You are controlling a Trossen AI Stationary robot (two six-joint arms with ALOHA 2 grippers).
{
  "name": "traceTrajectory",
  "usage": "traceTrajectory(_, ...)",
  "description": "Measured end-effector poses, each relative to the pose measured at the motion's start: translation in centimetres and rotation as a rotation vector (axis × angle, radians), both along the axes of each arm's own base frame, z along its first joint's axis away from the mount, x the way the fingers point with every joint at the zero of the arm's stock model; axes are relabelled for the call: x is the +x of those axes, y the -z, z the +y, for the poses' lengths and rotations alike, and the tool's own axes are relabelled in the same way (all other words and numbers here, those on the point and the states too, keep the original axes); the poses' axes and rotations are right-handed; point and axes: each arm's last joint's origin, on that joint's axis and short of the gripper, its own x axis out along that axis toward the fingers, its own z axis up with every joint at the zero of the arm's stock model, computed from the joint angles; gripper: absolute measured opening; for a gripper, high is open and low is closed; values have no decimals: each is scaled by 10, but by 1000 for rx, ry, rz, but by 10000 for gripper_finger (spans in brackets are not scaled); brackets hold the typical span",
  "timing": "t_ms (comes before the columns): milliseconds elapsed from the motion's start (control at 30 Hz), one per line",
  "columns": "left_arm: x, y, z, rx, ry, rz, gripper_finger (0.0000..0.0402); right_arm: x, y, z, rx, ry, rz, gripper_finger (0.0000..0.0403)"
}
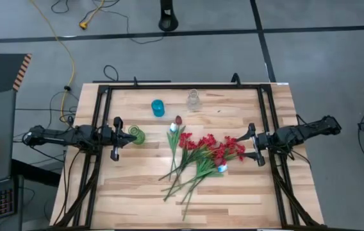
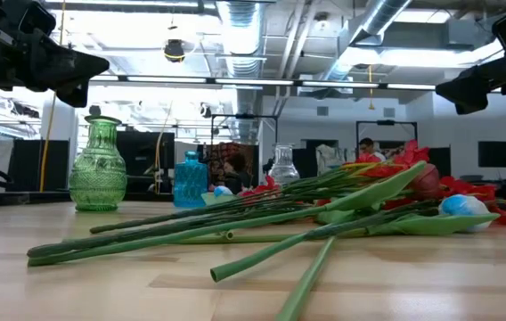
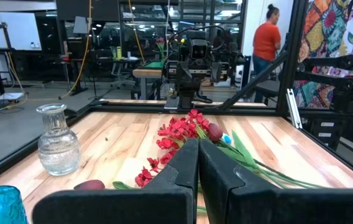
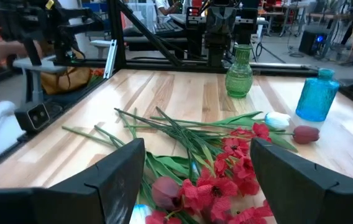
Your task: Sort flowers into vase by color
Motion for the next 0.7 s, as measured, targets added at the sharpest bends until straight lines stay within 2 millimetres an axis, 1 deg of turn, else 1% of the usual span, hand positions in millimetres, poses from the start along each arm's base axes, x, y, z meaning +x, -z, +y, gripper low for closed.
traceTrajectory(100, 0, 0, 0, 0, 0, 0, 0, 0, 0, 0, -122, -16, -15, 317)
traceTrajectory(167, 0, 0, 0, 0, 0, -1, 0, 0, 0, 0, -154, -20, -20, 317)
traceTrajectory(467, 0, 0, 0, 0, 0, 0, 0, 0, -1, 0, -140, -18, -23, 317)
traceTrajectory(700, 0, 0, 0, 0, 0, 0, 0, 1, -7, 0, -109, -11, -105, 317)
